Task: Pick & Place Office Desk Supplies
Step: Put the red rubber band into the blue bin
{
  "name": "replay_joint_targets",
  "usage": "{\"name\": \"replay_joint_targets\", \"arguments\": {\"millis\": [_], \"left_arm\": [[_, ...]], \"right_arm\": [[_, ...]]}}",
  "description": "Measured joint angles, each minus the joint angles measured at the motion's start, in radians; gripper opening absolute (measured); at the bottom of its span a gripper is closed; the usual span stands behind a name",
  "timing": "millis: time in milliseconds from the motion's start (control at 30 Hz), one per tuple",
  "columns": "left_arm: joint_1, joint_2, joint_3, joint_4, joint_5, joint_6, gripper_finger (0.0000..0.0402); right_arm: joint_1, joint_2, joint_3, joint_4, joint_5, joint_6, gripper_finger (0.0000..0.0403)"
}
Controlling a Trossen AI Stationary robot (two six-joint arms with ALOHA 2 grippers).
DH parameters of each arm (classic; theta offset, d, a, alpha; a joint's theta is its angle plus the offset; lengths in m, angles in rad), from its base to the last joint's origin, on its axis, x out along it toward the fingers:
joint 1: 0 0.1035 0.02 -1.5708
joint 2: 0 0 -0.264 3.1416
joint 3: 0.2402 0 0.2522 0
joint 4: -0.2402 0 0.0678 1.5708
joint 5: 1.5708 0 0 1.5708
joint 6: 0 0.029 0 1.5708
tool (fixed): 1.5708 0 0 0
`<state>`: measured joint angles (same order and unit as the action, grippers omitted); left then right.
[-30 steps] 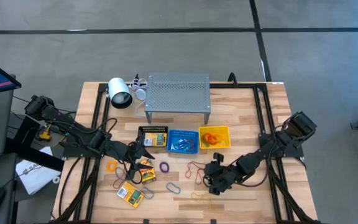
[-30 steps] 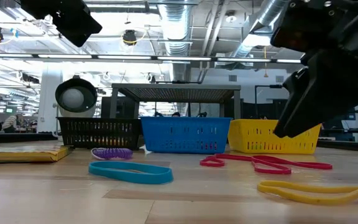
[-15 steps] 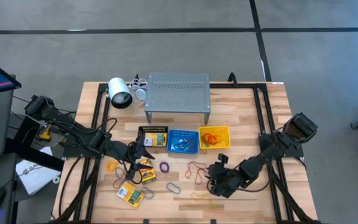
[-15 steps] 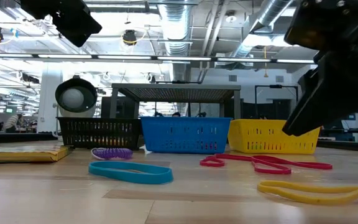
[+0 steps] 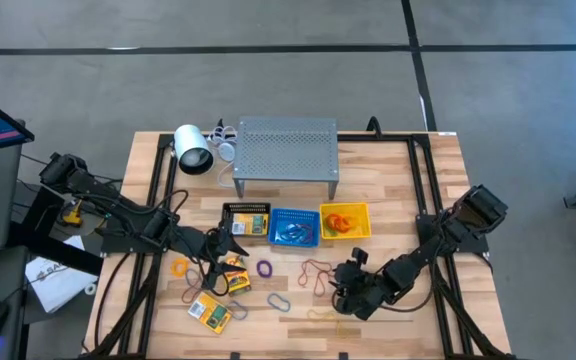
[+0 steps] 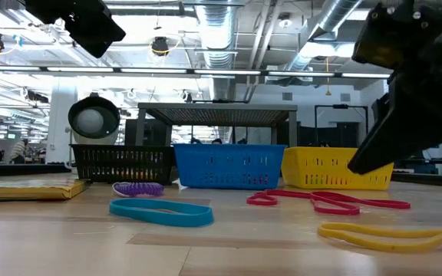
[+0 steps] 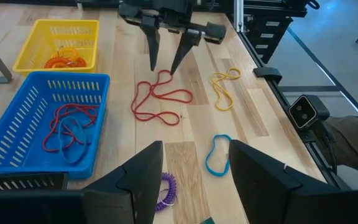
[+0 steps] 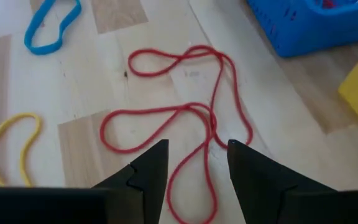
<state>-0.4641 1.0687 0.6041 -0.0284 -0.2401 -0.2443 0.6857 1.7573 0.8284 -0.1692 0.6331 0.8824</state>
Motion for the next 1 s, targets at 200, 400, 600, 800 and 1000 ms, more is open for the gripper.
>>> {"name": "replay_joint_targets", "arguments": {"millis": [200,400,600,800,1000], "left_arm": [[0.000,0.000,0.000,0.000,-0.004,0.000,0.0181],[0.000,0.000,0.000,0.000,-0.003,0.000,0.0181],[0.000,0.000,0.000,0.000,-0.003,0.000,0.0181],[0.000,0.000,0.000,0.000,-0.003,0.000,0.0181],[0.000,0.000,0.000,0.000,-0.003,0.000,0.0181]], "right_arm": [[0.000,0.048,0.000,0.041,-0.001,0.010,0.0159],[0.000,0.064,0.000,0.035,0.001,0.035,0.0159],[0.000,0.064,0.000,0.035,0.000,0.038,0.0159],[0.000,0.064,0.000,0.035,-0.001,0.052,0.0159],[0.000,0.064,0.000,0.035,-0.004,0.066,0.0159]]}}
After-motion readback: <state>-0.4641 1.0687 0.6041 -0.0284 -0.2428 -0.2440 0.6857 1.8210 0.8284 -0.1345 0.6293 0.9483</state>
